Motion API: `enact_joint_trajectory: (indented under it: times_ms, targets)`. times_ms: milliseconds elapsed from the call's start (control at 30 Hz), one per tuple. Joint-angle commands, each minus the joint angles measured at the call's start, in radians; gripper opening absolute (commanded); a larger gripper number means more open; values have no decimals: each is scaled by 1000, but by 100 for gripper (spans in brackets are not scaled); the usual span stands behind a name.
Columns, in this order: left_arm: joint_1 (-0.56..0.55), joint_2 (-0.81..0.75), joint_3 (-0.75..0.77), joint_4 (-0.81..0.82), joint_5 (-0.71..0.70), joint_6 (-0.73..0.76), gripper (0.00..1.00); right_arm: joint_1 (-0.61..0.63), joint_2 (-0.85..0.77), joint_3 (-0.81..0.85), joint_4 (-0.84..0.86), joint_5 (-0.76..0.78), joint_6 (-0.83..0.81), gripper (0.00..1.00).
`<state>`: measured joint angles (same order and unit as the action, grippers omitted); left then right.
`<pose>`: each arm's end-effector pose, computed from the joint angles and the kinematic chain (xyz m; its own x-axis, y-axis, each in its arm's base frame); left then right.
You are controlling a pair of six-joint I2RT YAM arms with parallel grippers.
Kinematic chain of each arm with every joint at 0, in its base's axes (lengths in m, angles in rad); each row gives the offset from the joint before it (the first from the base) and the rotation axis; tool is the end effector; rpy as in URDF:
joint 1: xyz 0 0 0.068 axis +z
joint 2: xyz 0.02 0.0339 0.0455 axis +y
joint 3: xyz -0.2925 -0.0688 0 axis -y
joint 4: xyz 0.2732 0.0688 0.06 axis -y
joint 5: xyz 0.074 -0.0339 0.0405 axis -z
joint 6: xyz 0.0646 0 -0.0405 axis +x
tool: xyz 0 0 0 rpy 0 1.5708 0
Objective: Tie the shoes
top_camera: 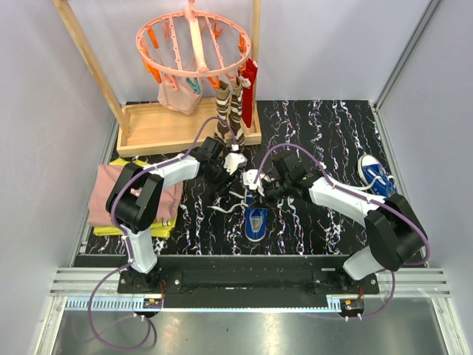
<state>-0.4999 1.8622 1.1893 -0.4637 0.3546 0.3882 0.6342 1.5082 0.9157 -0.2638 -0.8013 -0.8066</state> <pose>0.3506 -0.2170 0.1482 -0.5183 0.6875 -0.5086 0.8361 0.5324 -0.1323 0.2462 0.2387 0.2128 0.1503 -0.5130 -0.8451 -0.9869 -0.1283 -0.0976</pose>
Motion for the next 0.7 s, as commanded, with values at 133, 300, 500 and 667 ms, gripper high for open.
enact_joint_trajectory:
  times_ms: [133, 300, 500, 667]
  targets:
    - [-5, 0, 10, -55, -52, 69, 33, 9, -5, 17, 5, 22, -2, 0]
    - [27, -104, -28, -5, 106, 60, 0, 9, 10, 23, 3, 51, 9, 0]
    - [60, -320, -79, 68, 271, -21, 0, 5, 12, 34, 1, 73, 52, 0]
    - [60, -443, -143, 43, 261, -29, 0, -2, 40, 80, 3, 93, 136, 0]
